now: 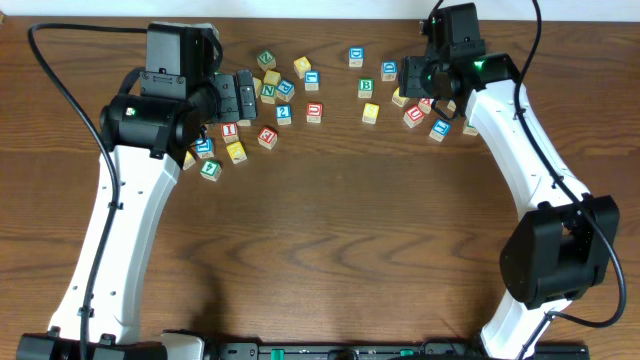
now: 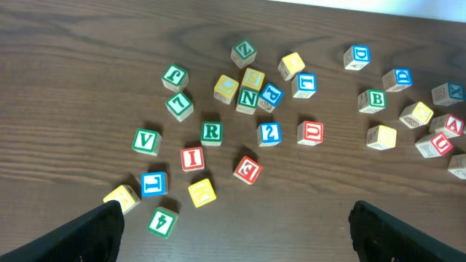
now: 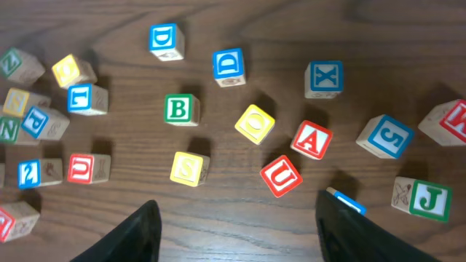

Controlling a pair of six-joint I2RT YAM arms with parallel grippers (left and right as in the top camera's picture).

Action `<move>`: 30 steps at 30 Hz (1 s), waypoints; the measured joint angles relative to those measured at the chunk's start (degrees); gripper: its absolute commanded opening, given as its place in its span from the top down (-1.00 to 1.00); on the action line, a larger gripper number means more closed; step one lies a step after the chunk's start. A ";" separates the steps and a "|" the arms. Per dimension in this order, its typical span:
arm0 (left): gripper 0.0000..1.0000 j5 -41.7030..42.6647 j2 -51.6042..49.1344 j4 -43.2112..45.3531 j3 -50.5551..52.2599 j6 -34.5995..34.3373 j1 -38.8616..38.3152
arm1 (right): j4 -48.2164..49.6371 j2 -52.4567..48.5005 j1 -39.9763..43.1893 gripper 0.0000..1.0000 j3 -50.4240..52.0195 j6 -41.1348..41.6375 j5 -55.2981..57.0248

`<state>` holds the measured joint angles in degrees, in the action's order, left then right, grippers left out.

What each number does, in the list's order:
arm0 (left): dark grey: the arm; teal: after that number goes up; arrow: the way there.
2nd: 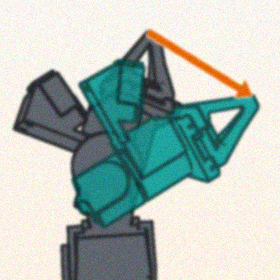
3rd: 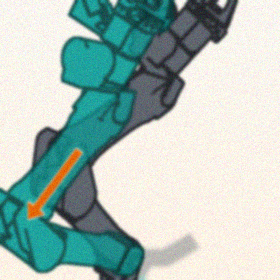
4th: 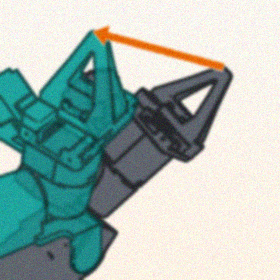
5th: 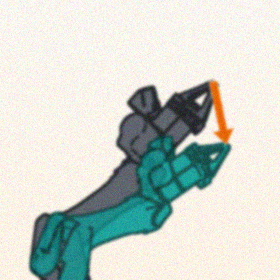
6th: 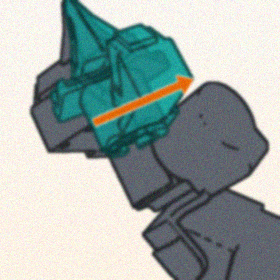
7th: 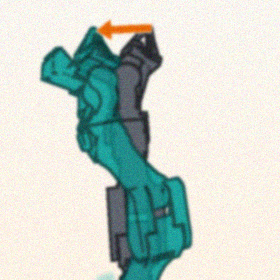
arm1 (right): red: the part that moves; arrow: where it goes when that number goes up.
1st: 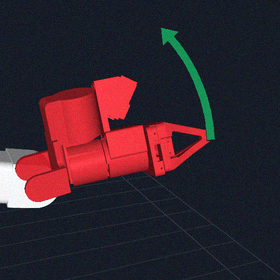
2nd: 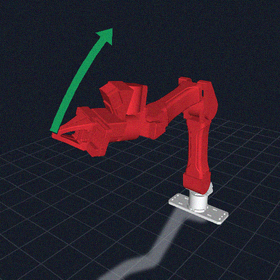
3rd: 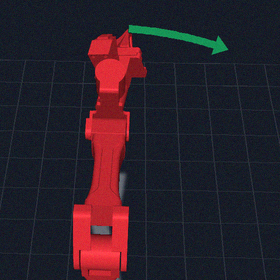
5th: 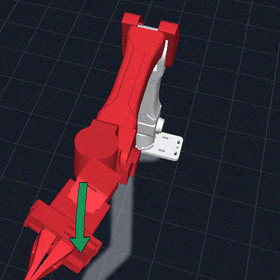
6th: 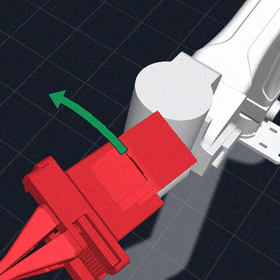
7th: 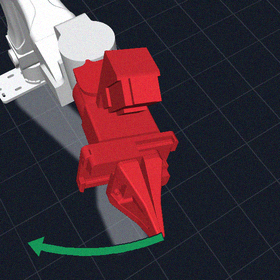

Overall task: Spell out AI2
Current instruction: 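Lower the right gripper over the red A block, then close the right gripper on the red A block and lift it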

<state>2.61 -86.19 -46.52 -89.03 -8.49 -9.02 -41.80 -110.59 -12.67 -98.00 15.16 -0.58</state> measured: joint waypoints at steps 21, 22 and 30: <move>-0.95 0.00 0.00 -3.08 0.00 -0.02 0.00 | 0.92 -1.97 4.09 -0.14 0.00 8.09 5.16; -0.95 0.00 0.00 -3.21 0.00 -0.02 0.00 | 1.44 -2.58 4.09 -0.14 -0.11 8.72 5.57; -0.95 0.00 0.00 -4.98 0.00 -0.02 0.00 | 5.75 -7.67 4.74 -0.10 -0.20 11.80 6.71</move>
<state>2.61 -86.19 -51.51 -89.03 -8.51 -9.02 -36.05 -118.26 -7.92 -98.19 26.96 6.13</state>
